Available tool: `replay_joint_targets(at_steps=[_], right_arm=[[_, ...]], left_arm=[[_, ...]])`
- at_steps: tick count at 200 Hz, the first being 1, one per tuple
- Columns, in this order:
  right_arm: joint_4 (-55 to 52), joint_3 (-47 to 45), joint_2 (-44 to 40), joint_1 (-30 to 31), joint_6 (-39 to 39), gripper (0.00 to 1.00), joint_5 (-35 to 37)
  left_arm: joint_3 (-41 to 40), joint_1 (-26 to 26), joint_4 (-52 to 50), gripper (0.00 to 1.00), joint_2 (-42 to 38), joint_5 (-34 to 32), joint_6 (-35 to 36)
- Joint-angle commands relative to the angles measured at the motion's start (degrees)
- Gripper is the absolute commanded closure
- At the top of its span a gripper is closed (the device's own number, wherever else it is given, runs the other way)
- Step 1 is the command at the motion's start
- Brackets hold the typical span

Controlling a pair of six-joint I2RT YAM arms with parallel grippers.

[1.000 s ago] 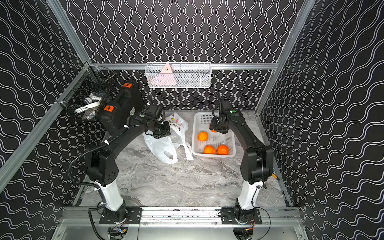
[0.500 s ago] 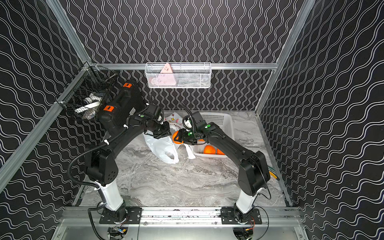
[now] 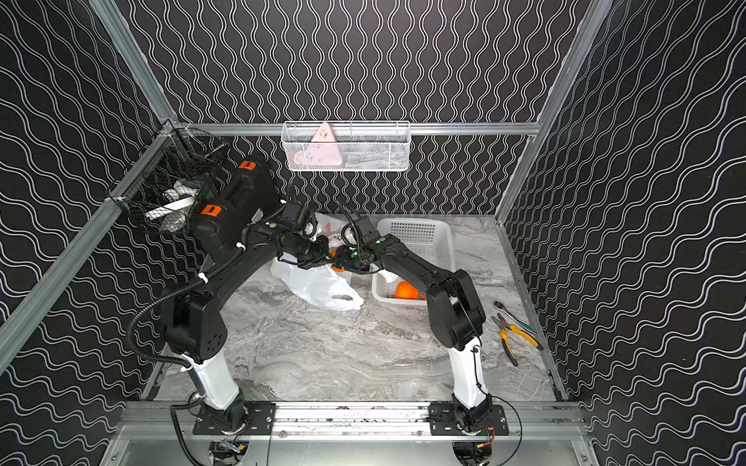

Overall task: Place the oranges into plastic bags & tie knots
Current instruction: Place the orange in the plastic bag.

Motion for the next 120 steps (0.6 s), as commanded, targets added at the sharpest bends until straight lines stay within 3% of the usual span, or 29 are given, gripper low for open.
replay_joint_targets(at_steps=[1,22,44,55,81,120], right_arm=[[2.1,3.4,3.2,0.3,0.5,0.42,-1.2],[1.9,5.4,4.9,0.6,0.5,0.33,-3.8],[1.5,4.3,4.1,0.6,1.5,0.13,-6.1],[1.1,2.8,2.9,0.5,1.7,0.08,-6.1],[-0.9,0.3,-0.5,0.0,2.0,0.08,-5.8],[-5.9,-3.2,-8.8,-1.2,2.2,0.23,-6.5]], left_arm=[[-1.1,0.1,2.4,1.0,-0.6,2.8,2.0],[-1.6,0.1,3.3,1.0,-0.4,3.3,2.4],[-2.7,0.2,4.4,1.0,-0.7,3.5,2.4],[-2.9,0.1,4.1,1.0,-0.6,3.2,2.6],[-3.3,0.4,3.3,1.0,-0.5,1.5,2.6],[-5.1,0.5,3.7,1.0,-0.5,-0.4,2.4]])
